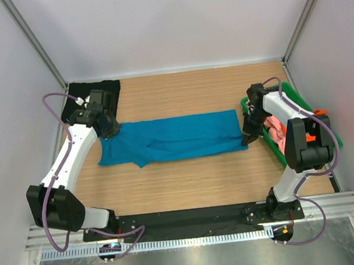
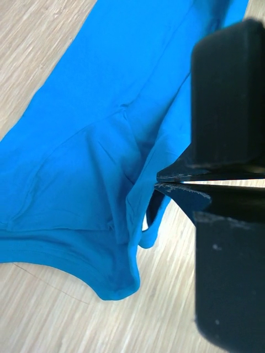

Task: Fold and stack the t-shirts
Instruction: Fold the tshirt

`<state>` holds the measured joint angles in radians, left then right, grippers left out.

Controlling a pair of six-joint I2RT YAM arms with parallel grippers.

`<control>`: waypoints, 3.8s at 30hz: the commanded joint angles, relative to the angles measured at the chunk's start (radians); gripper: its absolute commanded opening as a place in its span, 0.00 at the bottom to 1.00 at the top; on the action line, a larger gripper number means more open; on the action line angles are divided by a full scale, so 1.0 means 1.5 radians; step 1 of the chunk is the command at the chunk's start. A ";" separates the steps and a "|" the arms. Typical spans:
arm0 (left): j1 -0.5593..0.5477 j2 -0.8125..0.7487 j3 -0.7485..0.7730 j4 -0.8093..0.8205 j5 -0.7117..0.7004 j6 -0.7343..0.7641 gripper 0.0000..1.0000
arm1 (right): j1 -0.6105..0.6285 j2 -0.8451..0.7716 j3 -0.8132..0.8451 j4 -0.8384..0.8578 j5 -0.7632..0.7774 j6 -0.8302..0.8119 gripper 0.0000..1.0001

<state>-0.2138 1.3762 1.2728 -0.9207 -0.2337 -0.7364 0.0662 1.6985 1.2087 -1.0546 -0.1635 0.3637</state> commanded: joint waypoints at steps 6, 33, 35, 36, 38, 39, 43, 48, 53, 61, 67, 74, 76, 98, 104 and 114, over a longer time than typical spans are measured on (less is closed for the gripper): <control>0.014 0.048 0.049 0.030 0.007 0.031 0.00 | -0.025 0.078 0.066 -0.002 -0.036 -0.029 0.05; 0.054 0.154 0.094 0.044 0.037 0.047 0.00 | -0.036 0.209 0.166 0.009 -0.056 -0.018 0.17; 0.061 0.179 0.105 0.045 0.045 0.049 0.02 | -0.036 0.218 0.174 0.017 -0.052 -0.012 0.23; 0.065 0.189 0.110 0.037 0.049 0.049 0.06 | -0.036 0.221 0.179 0.018 -0.050 -0.010 0.25; 0.077 0.203 0.121 0.023 0.051 0.049 0.28 | -0.036 0.218 0.196 0.002 -0.030 -0.015 0.36; 0.081 0.203 0.129 0.015 0.051 0.049 0.31 | -0.036 0.199 0.195 -0.003 -0.023 -0.016 0.39; 0.091 0.134 0.104 -0.009 0.029 0.055 0.58 | -0.036 0.103 0.127 0.006 -0.003 -0.008 0.57; 0.114 0.022 0.027 -0.031 0.047 0.015 0.61 | -0.036 0.041 0.056 0.010 -0.009 -0.007 0.61; 0.163 -0.056 -0.117 -0.014 0.074 -0.025 0.57 | -0.036 0.027 0.008 0.045 -0.041 0.008 0.61; 0.264 -0.013 -0.200 0.053 0.182 -0.040 0.60 | -0.036 0.025 -0.026 0.074 -0.067 0.023 0.61; 0.266 0.025 -0.229 0.083 0.188 -0.053 0.59 | -0.034 0.023 -0.046 0.082 -0.061 0.031 0.61; 0.275 0.055 -0.232 0.072 0.161 -0.051 0.60 | -0.035 0.028 -0.046 0.084 -0.050 0.030 0.61; 0.285 0.055 -0.237 0.072 0.138 -0.054 0.61 | -0.035 0.030 -0.045 0.082 -0.047 0.029 0.61; 0.311 0.092 -0.283 0.139 0.129 -0.060 0.26 | -0.034 0.038 -0.047 0.084 -0.038 0.027 0.61; 0.317 0.095 -0.298 0.127 0.129 -0.071 0.24 | -0.035 0.040 -0.044 0.080 -0.032 0.031 0.61; 0.330 0.105 -0.306 0.143 0.145 -0.063 0.23 | -0.035 0.029 -0.033 0.069 -0.009 0.045 0.58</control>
<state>0.2733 1.5208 0.8135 -0.7109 -0.0025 -0.8448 0.0158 1.7607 1.1339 -0.9394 -0.2028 0.4171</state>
